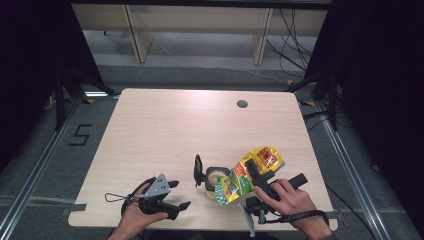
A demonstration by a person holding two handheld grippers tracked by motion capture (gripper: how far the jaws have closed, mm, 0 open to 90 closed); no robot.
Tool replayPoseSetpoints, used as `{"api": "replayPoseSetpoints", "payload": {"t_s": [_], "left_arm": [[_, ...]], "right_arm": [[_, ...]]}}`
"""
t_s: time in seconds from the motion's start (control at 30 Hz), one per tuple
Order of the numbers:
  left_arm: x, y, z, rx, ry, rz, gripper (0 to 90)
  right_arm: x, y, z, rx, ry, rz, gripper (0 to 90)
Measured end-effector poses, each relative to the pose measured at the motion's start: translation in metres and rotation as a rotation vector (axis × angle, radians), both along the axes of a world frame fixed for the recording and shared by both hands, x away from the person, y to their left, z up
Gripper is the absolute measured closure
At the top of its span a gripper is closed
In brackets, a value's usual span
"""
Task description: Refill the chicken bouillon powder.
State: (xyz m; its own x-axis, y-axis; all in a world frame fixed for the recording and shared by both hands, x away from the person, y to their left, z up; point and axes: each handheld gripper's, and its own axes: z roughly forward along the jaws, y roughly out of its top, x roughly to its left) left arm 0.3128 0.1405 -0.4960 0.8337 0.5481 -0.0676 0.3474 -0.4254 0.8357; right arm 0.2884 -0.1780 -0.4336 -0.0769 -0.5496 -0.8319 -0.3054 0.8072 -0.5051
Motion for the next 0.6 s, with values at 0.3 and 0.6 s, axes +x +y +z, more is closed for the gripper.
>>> {"api": "replayPoseSetpoints", "payload": {"t_s": [0.3, 0.6], "left_arm": [[0.0002, 0.0008, 0.0004, 0.017, -0.008, -0.001, 20.7], [-0.0005, 0.0000, 0.0003, 0.000, -0.005, 0.004, 20.7]], "right_arm": [[-0.0001, 0.0001, 0.0002, 0.004, 0.007, 0.004, 50.2], [-0.0002, -0.0003, 0.0001, -0.002, 0.000, 0.001, 50.2]]}}
